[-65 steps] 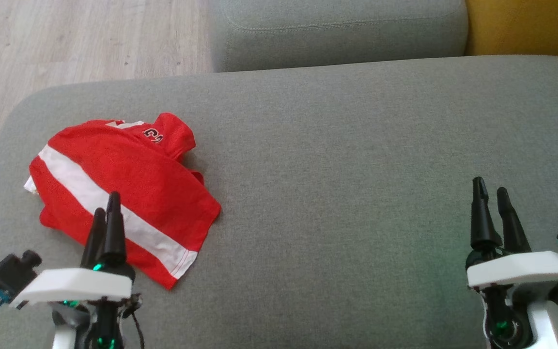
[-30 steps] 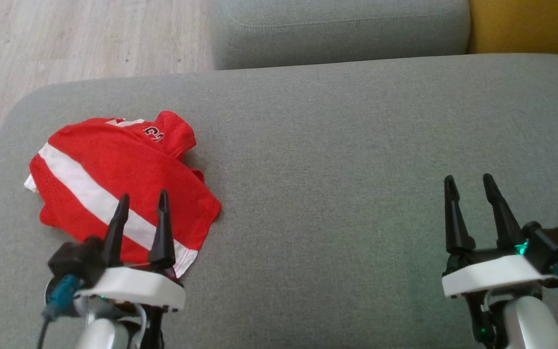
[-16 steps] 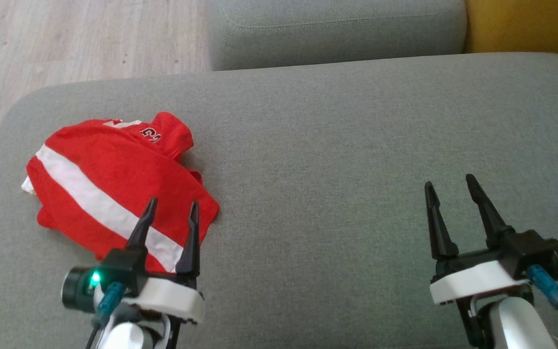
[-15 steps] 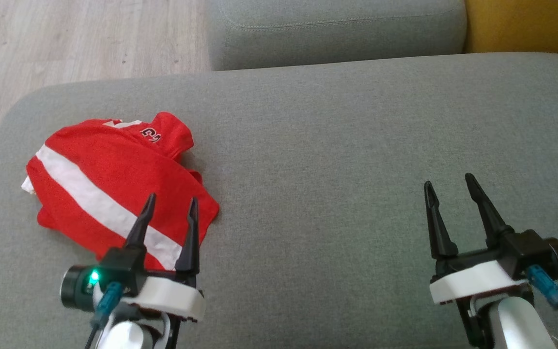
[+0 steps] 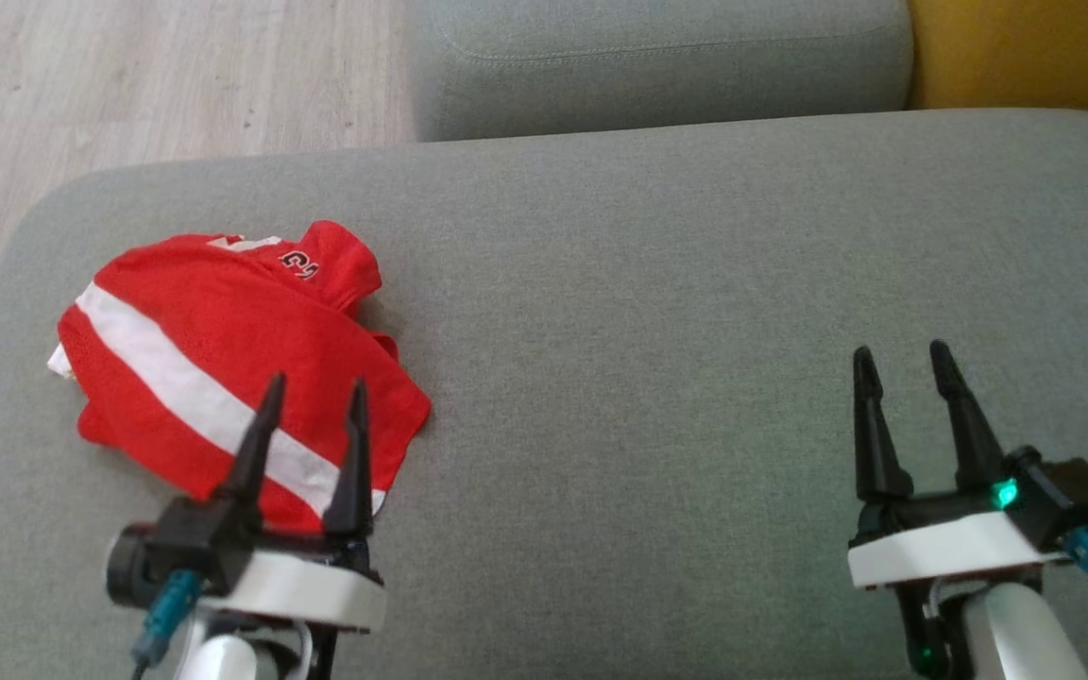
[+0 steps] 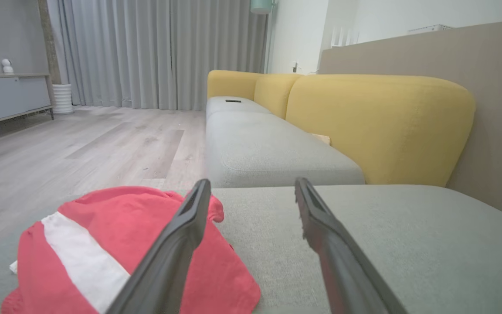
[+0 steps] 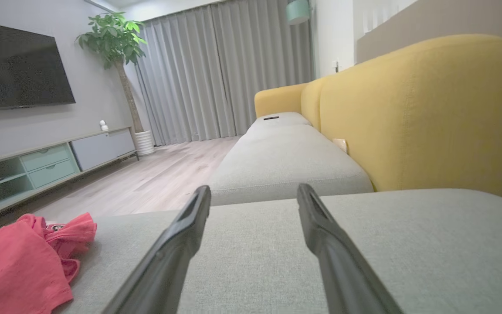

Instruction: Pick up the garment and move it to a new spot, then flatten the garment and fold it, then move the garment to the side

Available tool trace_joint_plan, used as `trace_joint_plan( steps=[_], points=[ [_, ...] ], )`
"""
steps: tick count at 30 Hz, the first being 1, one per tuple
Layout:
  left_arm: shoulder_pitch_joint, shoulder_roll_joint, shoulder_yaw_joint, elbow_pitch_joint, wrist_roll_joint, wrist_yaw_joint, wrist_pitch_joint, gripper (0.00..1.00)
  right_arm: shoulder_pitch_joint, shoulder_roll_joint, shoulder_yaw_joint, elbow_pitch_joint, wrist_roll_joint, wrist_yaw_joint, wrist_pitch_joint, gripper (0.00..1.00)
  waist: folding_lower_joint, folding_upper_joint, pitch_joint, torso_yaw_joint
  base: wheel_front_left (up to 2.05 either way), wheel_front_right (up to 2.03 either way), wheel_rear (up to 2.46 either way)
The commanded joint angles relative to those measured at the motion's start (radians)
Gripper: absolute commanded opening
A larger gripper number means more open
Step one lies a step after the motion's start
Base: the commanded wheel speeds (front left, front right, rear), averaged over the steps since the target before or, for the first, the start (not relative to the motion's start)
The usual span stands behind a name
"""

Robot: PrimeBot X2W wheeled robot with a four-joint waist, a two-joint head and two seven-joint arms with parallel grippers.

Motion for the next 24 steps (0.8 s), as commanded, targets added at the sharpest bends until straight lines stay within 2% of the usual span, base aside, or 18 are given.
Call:
trace_joint_plan(
  steps=[1, 4, 10, 24],
  points=[
    [-0.027, -0.009, 0.044, -0.017, 0.021, -0.024, -0.013, 1.00, -0.018, -0.007, 0.031, -0.013, 0.020, -0.001, -0.014, 1.00, 0.0000, -0.0001, -0.002, -0.001, 0.00, 0.00, 0.00],
    [-0.027, -0.023, 0.064, 0.014, 0.020, -0.067, -0.013, 1.00, -0.018, -0.007, 0.044, 0.021, 0.085, -0.001, -0.014, 1.00, 0.0000, -0.0001, -0.005, -0.004, 0.00, 0.00, 0.00],
    [-0.027, -0.034, 0.098, 0.022, 0.031, -0.098, -0.013, 1.00, -0.027, -0.007, 0.057, 0.038, 0.108, -0.001, -0.014, 1.00, 0.0000, -0.0001, -0.006, -0.011, 0.00, 0.00, 0.00],
    [-0.031, -0.036, 0.095, 0.025, 0.002, -0.094, -0.013, 1.00, -0.034, -0.007, 0.074, 0.051, 0.113, -0.001, -0.014, 1.00, 0.0000, -0.0001, -0.004, 0.006, 0.00, 0.00, 0.00]
  ],
)
